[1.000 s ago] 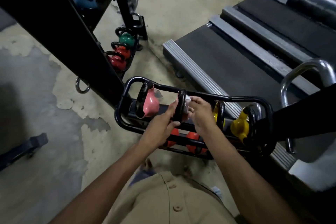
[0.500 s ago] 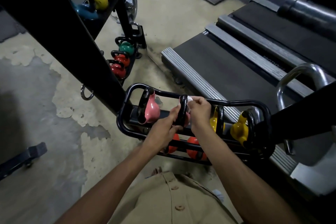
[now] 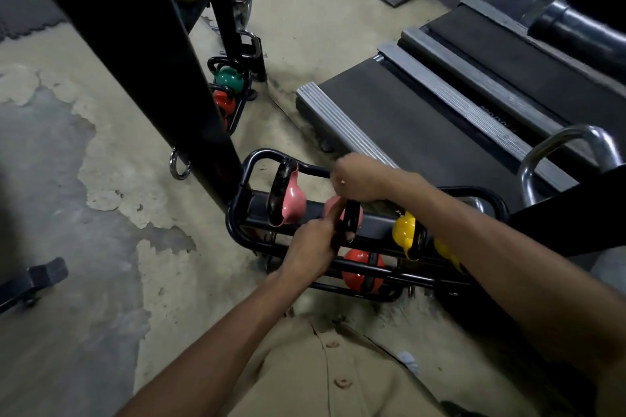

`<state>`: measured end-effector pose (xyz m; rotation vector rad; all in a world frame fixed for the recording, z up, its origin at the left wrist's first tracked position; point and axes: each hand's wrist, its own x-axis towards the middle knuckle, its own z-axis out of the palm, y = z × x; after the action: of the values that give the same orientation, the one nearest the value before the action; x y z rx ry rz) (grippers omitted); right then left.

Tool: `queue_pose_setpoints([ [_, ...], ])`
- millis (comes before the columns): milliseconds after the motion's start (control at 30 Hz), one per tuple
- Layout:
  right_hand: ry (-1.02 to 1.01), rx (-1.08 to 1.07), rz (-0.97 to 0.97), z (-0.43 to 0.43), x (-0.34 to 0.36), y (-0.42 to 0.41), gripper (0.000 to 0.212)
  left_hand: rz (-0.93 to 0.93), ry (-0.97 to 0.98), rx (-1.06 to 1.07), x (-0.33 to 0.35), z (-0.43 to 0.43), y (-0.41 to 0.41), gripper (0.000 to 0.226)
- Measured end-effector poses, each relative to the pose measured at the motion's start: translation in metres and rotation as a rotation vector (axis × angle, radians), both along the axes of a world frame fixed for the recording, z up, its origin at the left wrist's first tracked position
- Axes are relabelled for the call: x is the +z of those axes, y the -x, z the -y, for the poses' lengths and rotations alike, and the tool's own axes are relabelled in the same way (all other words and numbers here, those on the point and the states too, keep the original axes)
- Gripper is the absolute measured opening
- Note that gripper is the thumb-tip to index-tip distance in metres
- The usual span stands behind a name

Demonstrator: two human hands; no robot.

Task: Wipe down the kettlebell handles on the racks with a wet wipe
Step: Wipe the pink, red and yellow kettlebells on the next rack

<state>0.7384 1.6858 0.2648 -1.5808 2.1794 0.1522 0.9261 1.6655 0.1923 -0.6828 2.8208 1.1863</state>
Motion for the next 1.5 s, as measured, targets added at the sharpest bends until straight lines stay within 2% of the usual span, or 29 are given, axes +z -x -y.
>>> queue_pose_setpoints([
  [67, 0.093, 0.028, -0.07, -0.018, -0.011, -0.008, 0.018, 0.009, 0.03, 0.021, -0.002, -0.002, 0.0, 0.09],
  [133, 0.369, -0.111, -0.012, -0.043, -0.024, -0.014, 0.019, -0.016, 0.03, 0.038, -0.003, -0.004, -0.002, 0.088],
  [200, 0.724, -0.419, 0.139, -0.066, -0.033, -0.03, 0.015, -0.062, 0.002, 0.053, -0.005, -0.003, -0.003, 0.072],
  [267, 0.92, -0.829, 0.375, -0.073, -0.042, -0.053, 0.009, -0.103, -0.046, 0.063, -0.006, -0.001, -0.005, 0.053],
  [367, 0.92, -1.388, 1.017, -0.062, -0.05, -0.065, 0.015, -0.112, -0.072, 0.05, -0.006, 0.005, -0.007, 0.044],
  [433, 0.823, -1.538, 1.375, -0.054, -0.046, -0.06, 0.019, -0.105, -0.059, 0.03, -0.004, 0.008, -0.007, 0.048],
  [467, 0.77, -1.597, 1.496, -0.051, -0.042, -0.058, 0.021, -0.1, -0.06, 0.025, -0.004, 0.009, -0.006, 0.047],
  [567, 0.735, -1.779, 1.639, -0.042, -0.048, -0.053, 0.026, -0.091, -0.054, 0.009, -0.003, 0.008, -0.004, 0.039],
  [633, 0.83, -1.826, 1.631, -0.04, -0.054, -0.052, 0.023, -0.092, -0.044, 0.006, -0.002, 0.007, -0.002, 0.038],
  [700, 0.923, -1.836, 1.56, -0.041, -0.054, -0.057, 0.03, -0.096, -0.043, 0.014, -0.004, 0.008, -0.002, 0.039],
  [733, 0.993, -1.815, 1.509, -0.042, -0.052, -0.063, 0.025, -0.099, -0.039, 0.014, -0.004, 0.009, -0.002, 0.039],
  [767, 1.062, -1.785, 1.378, -0.043, -0.051, -0.067, 0.017, -0.111, -0.036, 0.01, -0.005, 0.009, -0.002, 0.039],
  [800, 1.124, -1.736, 1.204, -0.043, -0.049, -0.072, 0.01, -0.121, -0.039, 0.004, -0.006, 0.01, -0.002, 0.038],
  [867, 1.151, -1.5, 0.836, -0.043, -0.043, -0.075, 0.006, -0.123, -0.061, -0.004, -0.007, 0.011, -0.004, 0.036],
  [900, 1.097, -1.334, 0.67, -0.042, -0.039, -0.071, 0.008, -0.123, -0.062, -0.005, -0.007, 0.011, -0.004, 0.035],
  [967, 0.862, -1.024, 0.404, -0.035, -0.033, -0.049, 0.014, -0.136, -0.045, -0.016, -0.006, 0.013, -0.004, 0.033],
  [1100, 0.263, -0.572, 0.211, -0.009, -0.012, 0.001, 0.02, -0.145, -0.048, -0.026, -0.006, 0.013, -0.004, 0.033],
  [1233, -0.114, -0.07, -0.049, 0.014, 0.011, 0.004, 0.017, -0.166, -0.022, 0.007, -0.008, 0.007, -0.007, 0.035],
  [1300, -0.204, 0.117, -0.111, 0.015, 0.012, -0.007, 0.023, -0.152, 0.009, 0.017, -0.009, 0.005, -0.006, 0.039],
  [1367, -0.239, 0.201, -0.105, 0.006, 0.01, -0.014, 0.024, -0.128, 0.035, 0.029, -0.011, 0.002, -0.005, 0.047],
  [1433, -0.159, 0.208, -0.132, -0.005, 0.007, -0.015, 0.02, -0.116, 0.004, 0.045, -0.012, 0.001, -0.008, 0.054],
  [1500, 0.007, 0.154, -0.174, -0.019, 0.0, -0.016, 0.017, -0.122, -0.013, 0.071, -0.013, 0.0, -0.011, 0.058],
])
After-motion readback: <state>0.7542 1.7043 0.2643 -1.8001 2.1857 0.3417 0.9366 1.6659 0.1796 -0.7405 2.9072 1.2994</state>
